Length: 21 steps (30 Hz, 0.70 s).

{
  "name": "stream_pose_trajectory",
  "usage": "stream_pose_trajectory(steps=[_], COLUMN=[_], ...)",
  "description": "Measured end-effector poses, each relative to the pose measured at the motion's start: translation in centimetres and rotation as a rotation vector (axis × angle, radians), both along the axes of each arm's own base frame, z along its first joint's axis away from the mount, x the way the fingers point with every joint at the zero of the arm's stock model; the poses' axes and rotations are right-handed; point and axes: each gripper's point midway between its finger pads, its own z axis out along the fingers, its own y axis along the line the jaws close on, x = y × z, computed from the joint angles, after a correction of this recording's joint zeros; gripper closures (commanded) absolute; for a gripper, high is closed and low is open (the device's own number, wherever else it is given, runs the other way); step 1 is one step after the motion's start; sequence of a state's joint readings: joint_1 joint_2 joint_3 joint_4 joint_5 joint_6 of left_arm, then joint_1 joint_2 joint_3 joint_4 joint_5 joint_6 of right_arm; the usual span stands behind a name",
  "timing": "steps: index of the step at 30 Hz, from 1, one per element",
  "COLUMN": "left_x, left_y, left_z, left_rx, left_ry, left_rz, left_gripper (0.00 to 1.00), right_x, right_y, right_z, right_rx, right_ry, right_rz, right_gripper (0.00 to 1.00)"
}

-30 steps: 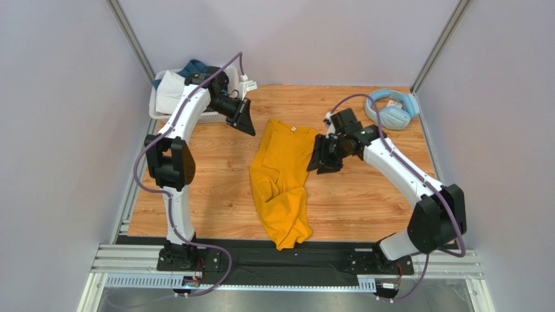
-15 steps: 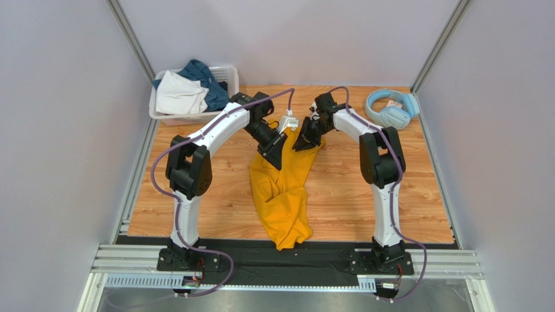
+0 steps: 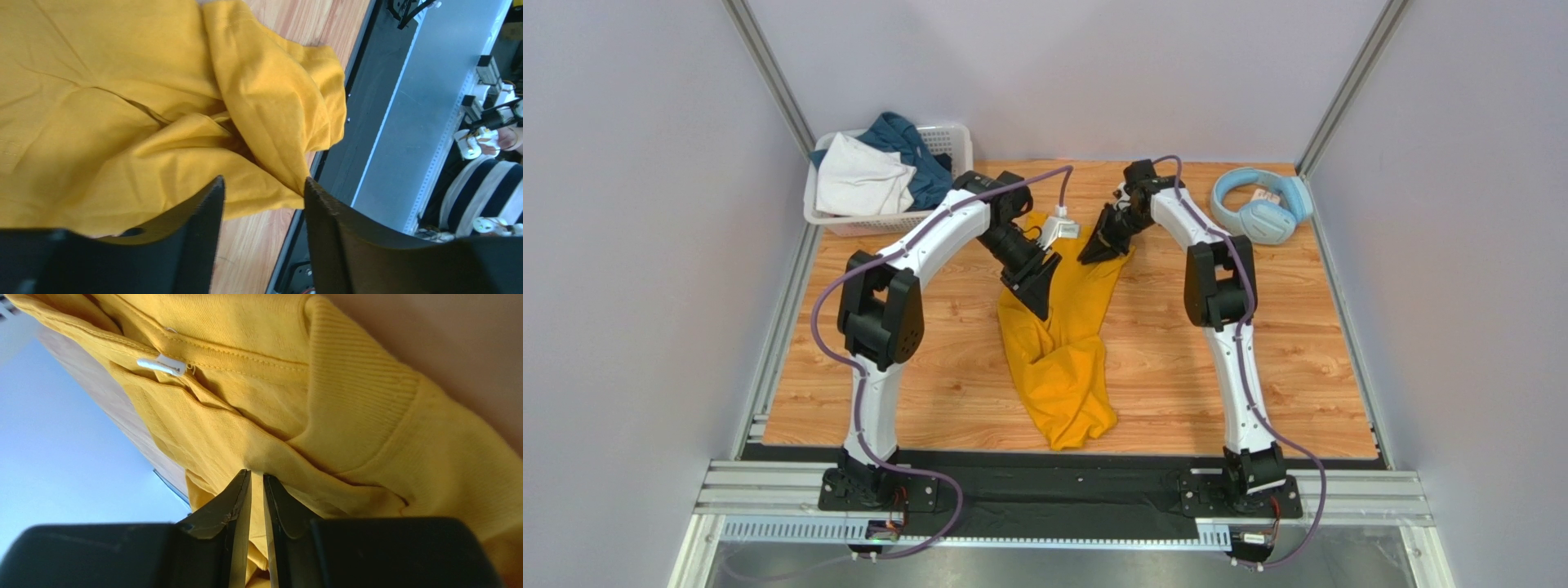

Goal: Fold and stack the t-shirts
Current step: Fold the tshirt

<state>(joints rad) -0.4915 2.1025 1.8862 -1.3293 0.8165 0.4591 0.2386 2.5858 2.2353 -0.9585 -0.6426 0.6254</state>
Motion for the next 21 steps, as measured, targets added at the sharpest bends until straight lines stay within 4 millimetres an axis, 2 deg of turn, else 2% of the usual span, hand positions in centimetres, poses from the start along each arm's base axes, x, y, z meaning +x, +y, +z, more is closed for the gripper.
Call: stream_pose_trajectory(steps=[2, 4, 5, 6, 9, 11, 14, 18, 20, 21], left_x=[0.4, 1.0, 1.3, 1.6, 2.6, 3.5, 5.3, 8.2, 8.5, 8.2], left_y=[-0.2, -0.5, -0.7, -0.9, -1.3, -1.5, -2.2, -3.8, -4.1, -4.4], left_z=[0.7, 1.6, 2.1, 2.5, 3.3, 2.8, 0.6, -5.2, -8.6, -9.1], left_rx=[-0.011, -0.026, -0.035, -0.044, -0.052, -0.042, -0.014, 0.049, 0.097, 0.099], left_ry=[-0.019, -0.049, -0.065, -0.082, -0.120, -0.146, -0.160, -0.129, -0.106, -0.082], left_rz=[0.001, 0.001, 0.003, 0.004, 0.022, 0.047, 0.075, 0.088, 0.085, 0.086], left_gripper=[0.24, 0.19, 0.13, 0.01, 0.00, 0.00, 0.00, 0.00, 0.00, 0.00], right_x=[1.6, 3.0, 3.5, 4.1, 5.8, 6.9, 8.2, 8.9, 8.7, 8.6], right_y=[-0.1, -0.5, -0.7, -1.0, -1.9, -2.5, -3.5, -3.7, -3.2, -2.9], right_z=[0.1, 0.1, 0.1, 0.2, 0.5, 0.7, 0.9, 0.7, 0.6, 0.5], right_rx=[0.023, 0.049, 0.061, 0.076, 0.121, 0.144, 0.156, 0.184, 0.200, 0.207], right_ry=[-0.021, -0.044, -0.051, -0.063, -0.101, -0.132, -0.168, -0.182, -0.185, -0.185], right_rz=[-0.007, -0.016, -0.022, -0.029, -0.059, -0.079, -0.109, -0.124, -0.113, -0.105], right_gripper=[0.78, 0.76, 0.75, 0.76, 0.77, 0.76, 0.77, 0.77, 0.77, 0.77])
